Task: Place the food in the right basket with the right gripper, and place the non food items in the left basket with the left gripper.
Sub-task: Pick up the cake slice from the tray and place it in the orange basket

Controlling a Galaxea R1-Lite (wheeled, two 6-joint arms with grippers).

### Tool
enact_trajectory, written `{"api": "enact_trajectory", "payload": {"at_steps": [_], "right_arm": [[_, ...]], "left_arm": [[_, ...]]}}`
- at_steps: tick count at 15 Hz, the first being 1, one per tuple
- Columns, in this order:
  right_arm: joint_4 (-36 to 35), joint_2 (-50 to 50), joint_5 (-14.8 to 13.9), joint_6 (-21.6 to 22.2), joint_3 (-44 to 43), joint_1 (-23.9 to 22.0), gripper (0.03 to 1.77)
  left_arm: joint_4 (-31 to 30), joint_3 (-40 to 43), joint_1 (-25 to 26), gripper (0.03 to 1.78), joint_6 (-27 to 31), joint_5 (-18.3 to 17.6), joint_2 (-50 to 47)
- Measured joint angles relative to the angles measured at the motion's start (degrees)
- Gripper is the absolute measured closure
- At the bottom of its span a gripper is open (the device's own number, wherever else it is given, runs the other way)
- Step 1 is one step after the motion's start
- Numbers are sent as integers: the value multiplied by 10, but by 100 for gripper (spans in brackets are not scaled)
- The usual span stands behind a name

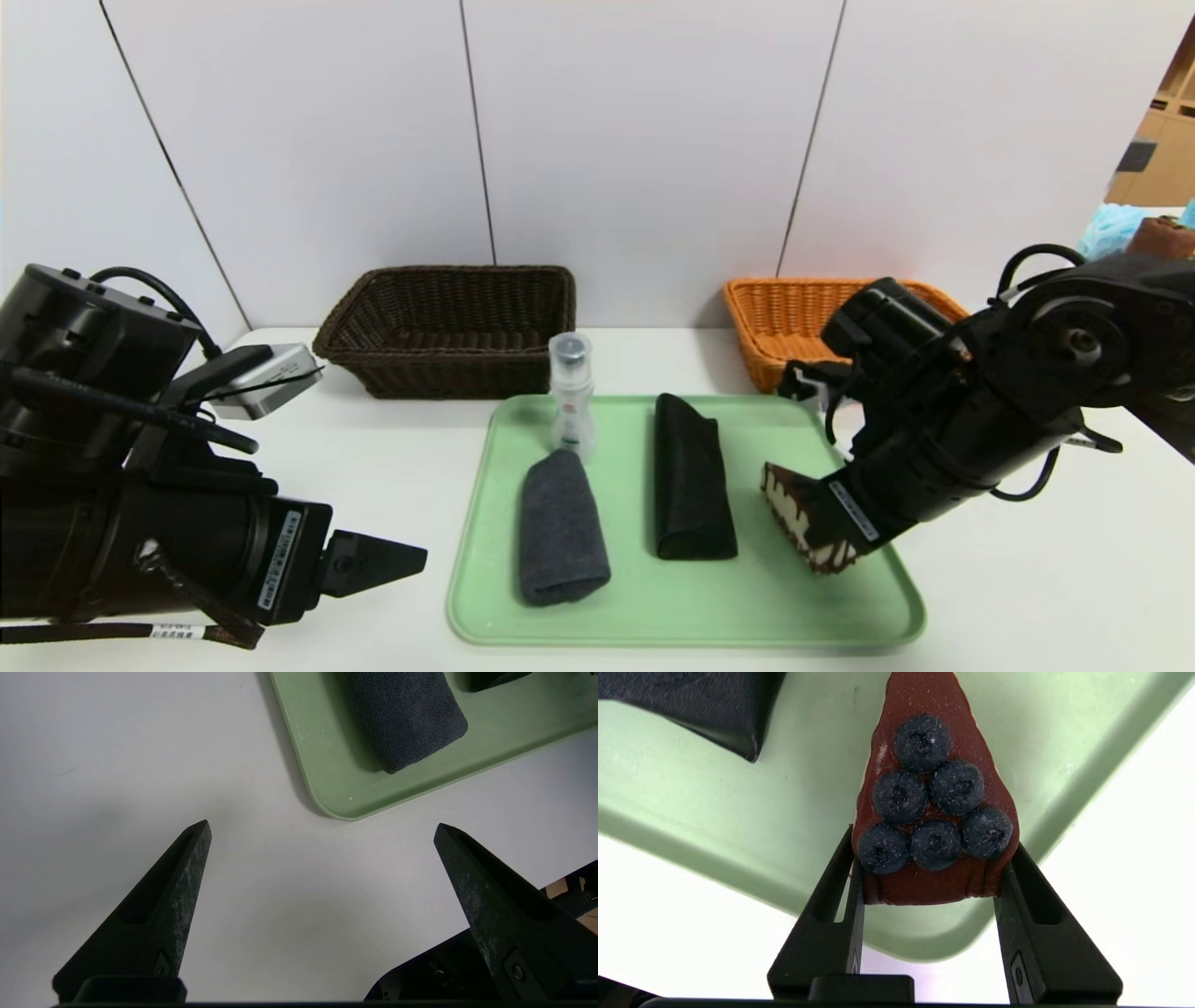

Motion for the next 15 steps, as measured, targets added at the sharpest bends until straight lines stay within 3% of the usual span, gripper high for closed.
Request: {"api": "enact_trajectory", "payload": {"at_steps": [5, 9, 15], "right_arm": [[0, -56, -1, -4, -1, 16, 102], [-5, -122, -23, -41, -42, 16, 102], [-47, -136, -24, -79, -173, -51, 102]], "left_arm": [[2, -2, -1, 12, 0, 0, -2], [0, -2, -2, 12, 0, 1, -3], [-1, -6, -4, 12, 2, 0, -3]]}}
